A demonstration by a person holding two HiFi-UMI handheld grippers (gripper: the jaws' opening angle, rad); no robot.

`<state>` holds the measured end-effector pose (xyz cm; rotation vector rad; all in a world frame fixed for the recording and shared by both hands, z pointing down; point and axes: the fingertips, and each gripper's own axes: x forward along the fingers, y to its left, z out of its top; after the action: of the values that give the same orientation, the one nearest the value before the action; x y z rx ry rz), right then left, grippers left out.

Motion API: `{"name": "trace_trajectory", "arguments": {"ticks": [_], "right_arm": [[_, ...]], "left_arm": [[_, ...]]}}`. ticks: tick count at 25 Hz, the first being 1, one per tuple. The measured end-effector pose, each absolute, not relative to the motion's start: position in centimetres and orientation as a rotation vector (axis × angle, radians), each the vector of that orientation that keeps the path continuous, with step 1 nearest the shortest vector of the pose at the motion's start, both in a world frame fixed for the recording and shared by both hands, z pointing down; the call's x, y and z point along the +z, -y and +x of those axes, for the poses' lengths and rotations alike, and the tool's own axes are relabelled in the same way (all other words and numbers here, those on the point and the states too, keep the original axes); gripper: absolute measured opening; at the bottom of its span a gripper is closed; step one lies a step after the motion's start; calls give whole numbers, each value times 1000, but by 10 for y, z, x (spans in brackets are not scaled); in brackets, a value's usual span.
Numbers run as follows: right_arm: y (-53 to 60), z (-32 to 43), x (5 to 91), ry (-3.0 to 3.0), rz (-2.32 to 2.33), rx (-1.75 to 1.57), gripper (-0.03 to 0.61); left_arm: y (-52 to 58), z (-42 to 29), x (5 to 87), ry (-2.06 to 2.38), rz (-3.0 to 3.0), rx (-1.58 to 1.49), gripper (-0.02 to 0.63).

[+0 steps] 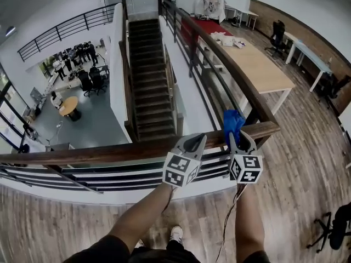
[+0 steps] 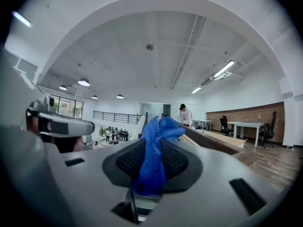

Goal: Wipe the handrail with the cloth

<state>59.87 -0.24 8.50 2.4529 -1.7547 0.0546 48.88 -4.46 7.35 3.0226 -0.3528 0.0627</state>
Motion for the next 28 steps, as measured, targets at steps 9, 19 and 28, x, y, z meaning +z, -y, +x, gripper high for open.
{"name": "trace_trajectory", "arguments": {"ticks": [9, 19, 28], "right_arm": [[58, 349, 100, 2064, 2259, 12, 100], [110, 96, 152, 2400, 1893, 129, 100], [213, -85, 235, 2443, 1709, 260, 100]], "left_arm": [[101, 250, 116, 766, 2834, 69, 5], [145, 9, 170, 1258, 2741, 165, 5], [225, -181, 234, 1523, 2585, 195, 5]]}}
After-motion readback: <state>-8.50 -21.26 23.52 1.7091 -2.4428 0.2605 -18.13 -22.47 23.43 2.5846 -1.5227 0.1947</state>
